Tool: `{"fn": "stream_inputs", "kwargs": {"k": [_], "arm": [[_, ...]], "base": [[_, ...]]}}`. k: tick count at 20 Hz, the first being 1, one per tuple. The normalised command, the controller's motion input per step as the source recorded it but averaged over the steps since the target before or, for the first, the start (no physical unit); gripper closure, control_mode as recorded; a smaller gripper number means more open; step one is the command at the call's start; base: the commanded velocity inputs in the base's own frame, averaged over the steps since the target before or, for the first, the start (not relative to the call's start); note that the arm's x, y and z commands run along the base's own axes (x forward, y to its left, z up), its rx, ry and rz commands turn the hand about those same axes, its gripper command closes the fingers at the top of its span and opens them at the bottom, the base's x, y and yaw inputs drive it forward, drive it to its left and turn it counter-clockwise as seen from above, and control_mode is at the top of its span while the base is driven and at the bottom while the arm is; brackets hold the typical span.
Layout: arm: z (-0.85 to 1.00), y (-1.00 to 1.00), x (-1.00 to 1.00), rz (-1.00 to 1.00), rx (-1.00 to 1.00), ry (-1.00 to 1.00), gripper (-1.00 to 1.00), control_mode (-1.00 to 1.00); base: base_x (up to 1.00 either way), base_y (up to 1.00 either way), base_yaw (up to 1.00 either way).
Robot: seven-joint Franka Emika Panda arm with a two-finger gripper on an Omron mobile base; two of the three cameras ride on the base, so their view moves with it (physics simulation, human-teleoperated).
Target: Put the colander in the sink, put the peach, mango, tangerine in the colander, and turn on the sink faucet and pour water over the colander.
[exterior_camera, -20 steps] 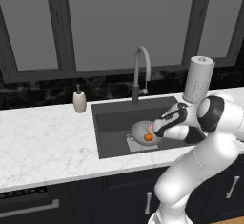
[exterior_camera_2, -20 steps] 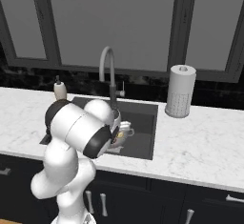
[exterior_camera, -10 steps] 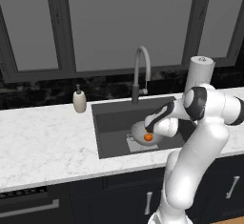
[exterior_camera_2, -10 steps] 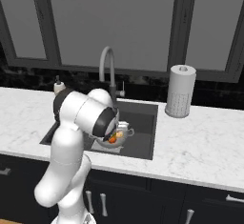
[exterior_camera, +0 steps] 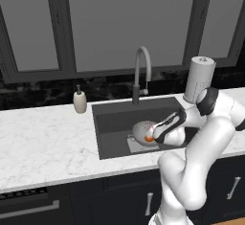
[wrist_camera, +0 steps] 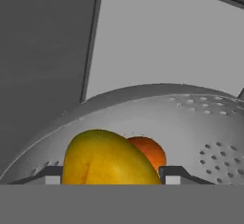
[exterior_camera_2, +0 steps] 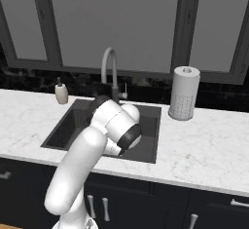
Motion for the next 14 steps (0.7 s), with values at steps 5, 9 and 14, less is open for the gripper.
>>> {"fn": "stream_inputs", "kwargs": {"k": [5,9,14], "arm": [[-0.42,-0.01,0.32,0.00,0.04,0.00,1.00,-1.00],[-0.24,-0.01,0.25,0.00,0.05,0.00,-1.00,-1.00],[-0.05,-0.05,0.02,0.00,0.07,-0.07,-1.00,-1.00]], "base": [[0.00,0.00,0.00],[0.00,0.00,0.00],[0.00,0.00,0.00]]}}
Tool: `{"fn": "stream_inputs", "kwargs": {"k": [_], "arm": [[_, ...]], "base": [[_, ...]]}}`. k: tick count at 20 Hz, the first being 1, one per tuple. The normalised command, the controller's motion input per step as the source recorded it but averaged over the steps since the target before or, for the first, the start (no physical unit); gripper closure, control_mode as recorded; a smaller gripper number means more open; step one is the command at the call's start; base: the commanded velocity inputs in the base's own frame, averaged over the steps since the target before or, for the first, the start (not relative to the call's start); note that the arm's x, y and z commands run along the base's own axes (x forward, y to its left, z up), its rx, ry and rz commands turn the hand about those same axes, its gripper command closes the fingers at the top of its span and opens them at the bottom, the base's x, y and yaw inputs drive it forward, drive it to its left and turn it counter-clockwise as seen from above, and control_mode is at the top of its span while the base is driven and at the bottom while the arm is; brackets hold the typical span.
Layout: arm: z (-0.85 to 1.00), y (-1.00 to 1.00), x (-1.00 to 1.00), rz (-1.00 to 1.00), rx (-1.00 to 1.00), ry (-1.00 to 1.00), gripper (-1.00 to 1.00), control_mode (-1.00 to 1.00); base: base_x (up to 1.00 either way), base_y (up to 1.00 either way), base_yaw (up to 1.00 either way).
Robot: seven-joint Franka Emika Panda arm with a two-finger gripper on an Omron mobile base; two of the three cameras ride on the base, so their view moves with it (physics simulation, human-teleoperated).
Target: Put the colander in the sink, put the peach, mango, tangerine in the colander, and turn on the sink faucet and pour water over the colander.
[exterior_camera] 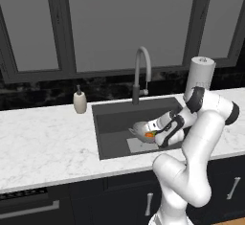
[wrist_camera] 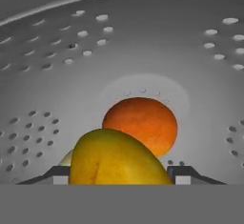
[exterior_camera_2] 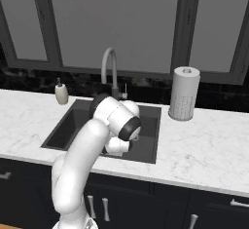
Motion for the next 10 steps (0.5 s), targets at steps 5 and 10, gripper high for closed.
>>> {"fn": "stream_inputs", "kwargs": {"k": [5,10], "arm": [[0.00,0.00,0.00,0.00,0.03,-0.05,-1.00,-1.00],[0.14,-0.04,-0.03,0.00,0.03,-0.03,-1.00,-1.00]], "base": [[0.00,0.00,0.00],[0.00,0.00,0.00]]}}
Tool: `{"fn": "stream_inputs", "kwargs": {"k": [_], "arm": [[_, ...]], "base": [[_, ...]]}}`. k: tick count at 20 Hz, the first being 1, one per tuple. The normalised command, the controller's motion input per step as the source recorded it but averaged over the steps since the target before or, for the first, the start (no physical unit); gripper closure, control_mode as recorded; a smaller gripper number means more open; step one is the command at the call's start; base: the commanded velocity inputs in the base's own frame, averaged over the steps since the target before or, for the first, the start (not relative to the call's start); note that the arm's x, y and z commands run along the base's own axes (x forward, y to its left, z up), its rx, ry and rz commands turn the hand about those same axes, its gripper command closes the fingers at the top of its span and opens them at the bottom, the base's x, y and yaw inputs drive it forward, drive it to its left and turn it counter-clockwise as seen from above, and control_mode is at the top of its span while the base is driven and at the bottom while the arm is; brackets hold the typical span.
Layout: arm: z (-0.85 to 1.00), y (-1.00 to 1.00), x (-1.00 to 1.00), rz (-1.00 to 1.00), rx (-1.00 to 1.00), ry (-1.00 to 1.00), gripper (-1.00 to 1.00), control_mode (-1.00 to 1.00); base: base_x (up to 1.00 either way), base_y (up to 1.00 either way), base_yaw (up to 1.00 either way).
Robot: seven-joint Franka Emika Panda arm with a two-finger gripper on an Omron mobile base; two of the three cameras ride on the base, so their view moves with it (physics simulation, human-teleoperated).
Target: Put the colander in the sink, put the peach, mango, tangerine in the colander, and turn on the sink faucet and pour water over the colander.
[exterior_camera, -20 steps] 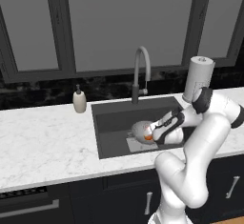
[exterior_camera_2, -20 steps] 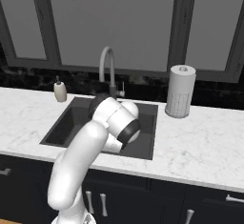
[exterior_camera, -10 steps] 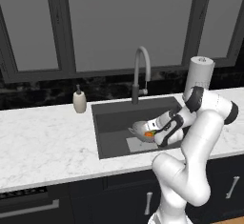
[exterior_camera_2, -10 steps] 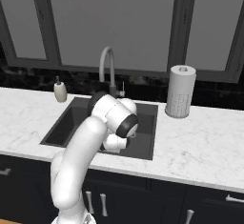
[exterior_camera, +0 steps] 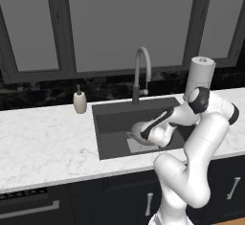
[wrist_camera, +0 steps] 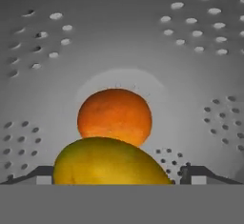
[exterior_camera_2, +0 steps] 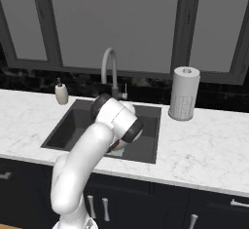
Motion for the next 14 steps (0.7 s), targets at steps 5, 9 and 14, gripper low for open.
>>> {"fn": "stream_inputs", "kwargs": {"k": [5,9,14], "arm": [[0.63,-0.15,-0.10,0.00,0.03,0.00,-1.00,-1.00],[0.59,-0.38,-0.06,0.00,0.03,0.00,-1.00,-1.00],[0.52,-0.85,-0.36,0.00,0.19,-0.04,-1.00,-1.00]], "base": [[0.00,0.00,0.00],[0.00,0.00,0.00],[0.00,0.00,0.00]]}}
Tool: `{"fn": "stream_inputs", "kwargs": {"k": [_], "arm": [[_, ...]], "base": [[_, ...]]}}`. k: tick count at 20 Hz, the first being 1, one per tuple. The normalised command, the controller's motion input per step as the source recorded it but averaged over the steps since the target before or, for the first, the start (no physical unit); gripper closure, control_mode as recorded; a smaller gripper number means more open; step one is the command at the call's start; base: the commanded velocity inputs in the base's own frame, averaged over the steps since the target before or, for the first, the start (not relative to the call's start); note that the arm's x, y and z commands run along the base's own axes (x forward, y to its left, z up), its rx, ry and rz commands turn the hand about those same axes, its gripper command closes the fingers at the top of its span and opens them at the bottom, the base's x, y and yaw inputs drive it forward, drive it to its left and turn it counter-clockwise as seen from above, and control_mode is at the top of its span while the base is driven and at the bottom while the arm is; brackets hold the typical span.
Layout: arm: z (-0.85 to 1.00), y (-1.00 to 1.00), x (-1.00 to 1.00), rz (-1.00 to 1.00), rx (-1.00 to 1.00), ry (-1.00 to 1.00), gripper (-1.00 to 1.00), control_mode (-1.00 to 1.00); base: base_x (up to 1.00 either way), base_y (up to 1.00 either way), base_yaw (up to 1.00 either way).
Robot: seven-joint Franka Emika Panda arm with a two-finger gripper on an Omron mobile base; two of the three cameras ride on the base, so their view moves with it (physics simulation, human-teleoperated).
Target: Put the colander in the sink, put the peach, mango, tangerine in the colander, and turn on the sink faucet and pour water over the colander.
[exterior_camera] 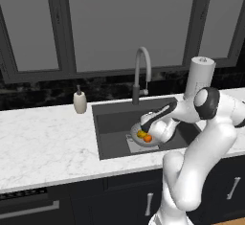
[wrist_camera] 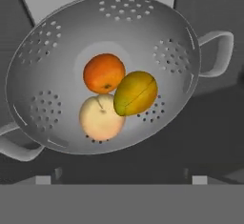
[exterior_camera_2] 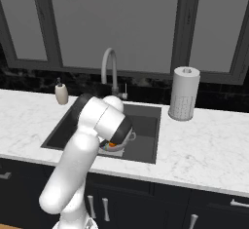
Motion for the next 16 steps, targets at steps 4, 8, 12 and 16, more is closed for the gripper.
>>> {"fn": "stream_inputs", "kwargs": {"k": [4,8,12,16], "arm": [[0.73,-0.94,-0.43,0.04,0.26,-0.12,-1.00,-1.00],[0.98,-0.79,-0.09,0.00,0.21,0.01,-1.00,-1.00],[1.00,-0.45,0.00,0.00,0.04,0.23,-1.00,-1.00],[1.00,-0.29,0.00,-0.02,0.00,0.32,-1.00,-1.00]], "base": [[0.00,0.00,0.00],[0.00,0.00,0.00],[0.00,0.00,0.00],[0.00,0.00,0.00]]}}
